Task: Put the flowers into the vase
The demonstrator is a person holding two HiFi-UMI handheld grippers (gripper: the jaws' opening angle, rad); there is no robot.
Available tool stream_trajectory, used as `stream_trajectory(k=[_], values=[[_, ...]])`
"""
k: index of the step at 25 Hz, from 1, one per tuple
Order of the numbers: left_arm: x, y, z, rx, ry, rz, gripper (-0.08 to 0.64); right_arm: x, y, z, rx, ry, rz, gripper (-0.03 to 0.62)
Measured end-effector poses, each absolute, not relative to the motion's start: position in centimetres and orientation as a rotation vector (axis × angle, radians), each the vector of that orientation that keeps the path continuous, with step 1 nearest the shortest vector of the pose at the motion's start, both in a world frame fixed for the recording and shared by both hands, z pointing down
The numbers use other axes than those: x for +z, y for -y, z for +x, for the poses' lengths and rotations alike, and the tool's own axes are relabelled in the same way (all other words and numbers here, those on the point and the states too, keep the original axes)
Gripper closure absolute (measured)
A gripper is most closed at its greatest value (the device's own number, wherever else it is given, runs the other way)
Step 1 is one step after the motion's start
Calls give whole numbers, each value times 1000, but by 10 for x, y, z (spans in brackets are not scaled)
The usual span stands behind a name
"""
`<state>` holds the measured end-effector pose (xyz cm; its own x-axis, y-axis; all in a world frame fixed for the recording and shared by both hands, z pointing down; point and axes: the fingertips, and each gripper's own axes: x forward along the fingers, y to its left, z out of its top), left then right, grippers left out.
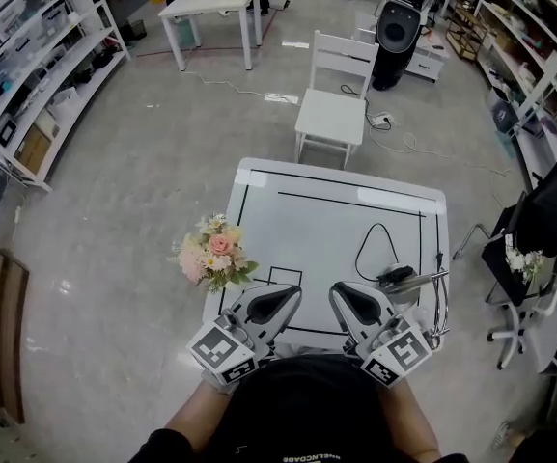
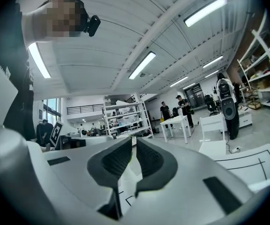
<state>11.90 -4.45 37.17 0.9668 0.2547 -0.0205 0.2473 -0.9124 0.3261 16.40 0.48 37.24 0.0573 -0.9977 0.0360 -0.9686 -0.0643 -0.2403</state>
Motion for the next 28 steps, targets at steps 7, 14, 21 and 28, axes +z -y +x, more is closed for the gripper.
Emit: stream_trajectory(k=[7, 14, 21, 28], values=[[378, 37, 121, 79, -405, 2780, 555, 379, -11, 165, -309, -2013, -2178, 555], [387, 30, 119, 133, -414, 2817, 554, 389, -10, 162, -365, -2018, -2140, 561], [386, 27, 117, 152, -412, 2789, 554, 388, -12, 158, -377, -2038, -2119, 561], [385, 25, 117, 158, -380, 2820, 555, 391, -14, 158, -398, -2040, -2117, 561]])
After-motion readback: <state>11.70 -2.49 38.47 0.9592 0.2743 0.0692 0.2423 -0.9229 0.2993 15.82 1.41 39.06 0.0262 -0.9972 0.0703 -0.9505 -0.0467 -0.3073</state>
